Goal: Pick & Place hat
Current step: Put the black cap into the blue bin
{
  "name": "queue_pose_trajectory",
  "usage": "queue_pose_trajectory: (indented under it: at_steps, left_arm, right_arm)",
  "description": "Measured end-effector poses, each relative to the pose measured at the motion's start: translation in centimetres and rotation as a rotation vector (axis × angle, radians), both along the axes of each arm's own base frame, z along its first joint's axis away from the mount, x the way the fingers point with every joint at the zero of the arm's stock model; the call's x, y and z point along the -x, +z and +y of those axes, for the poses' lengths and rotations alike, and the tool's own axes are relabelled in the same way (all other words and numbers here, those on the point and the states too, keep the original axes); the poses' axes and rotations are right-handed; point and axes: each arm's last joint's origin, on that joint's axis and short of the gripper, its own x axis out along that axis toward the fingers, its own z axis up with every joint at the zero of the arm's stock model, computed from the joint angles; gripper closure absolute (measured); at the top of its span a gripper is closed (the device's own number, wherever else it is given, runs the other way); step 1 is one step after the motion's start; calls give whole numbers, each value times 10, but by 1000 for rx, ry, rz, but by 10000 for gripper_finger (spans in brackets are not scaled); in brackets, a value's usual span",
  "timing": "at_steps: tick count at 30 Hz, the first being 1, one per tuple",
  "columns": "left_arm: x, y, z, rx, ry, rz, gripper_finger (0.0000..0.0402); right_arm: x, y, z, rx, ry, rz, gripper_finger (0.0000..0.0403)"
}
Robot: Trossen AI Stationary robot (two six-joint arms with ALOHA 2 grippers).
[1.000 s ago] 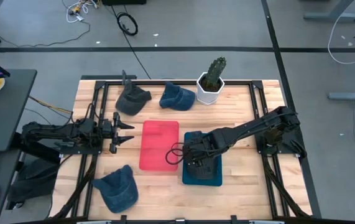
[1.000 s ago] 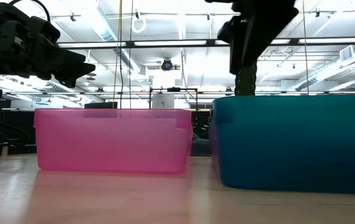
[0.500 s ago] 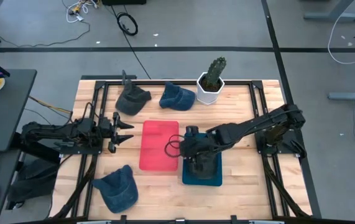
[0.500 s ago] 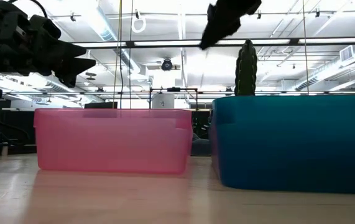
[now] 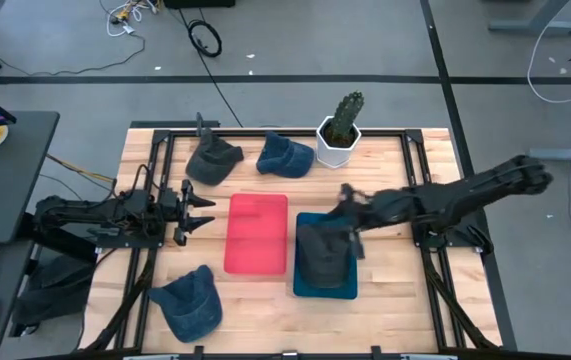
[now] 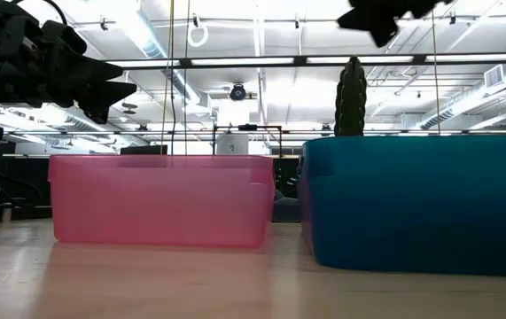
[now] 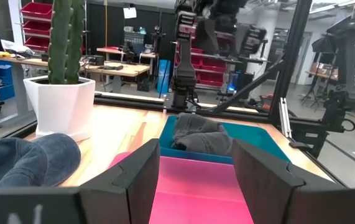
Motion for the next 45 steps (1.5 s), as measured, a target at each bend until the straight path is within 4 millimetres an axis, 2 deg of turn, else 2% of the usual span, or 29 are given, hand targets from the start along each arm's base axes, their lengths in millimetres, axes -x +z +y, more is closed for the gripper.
queue_pose_trajectory:
  at_steps: [7,10,14,20,29,45]
  left_arm:
    - [0,0,0,-2,0,-2,195]
    - [0,0,0,-2,0,-2,195]
    - [0,0,0,-2,1,-2,195]
    - [0,0,0,-2,1,-1,195]
    - [0,0,0,-2,1,-1,195]
    - [0,0,0,-2,1,-1,195]
  right_arm:
    - [55,-13,-23,-34,-51,-265,227]
    - [72,-25,-28,-43,-25,-331,227]
    - [89,-29,-30,-65,-2,-403,227]
    - [110,-32,-34,-75,-1,-457,227]
    - [135,-46,-38,-86,5,-549,227]
    - [168,-50,-43,-94,5,-590,227]
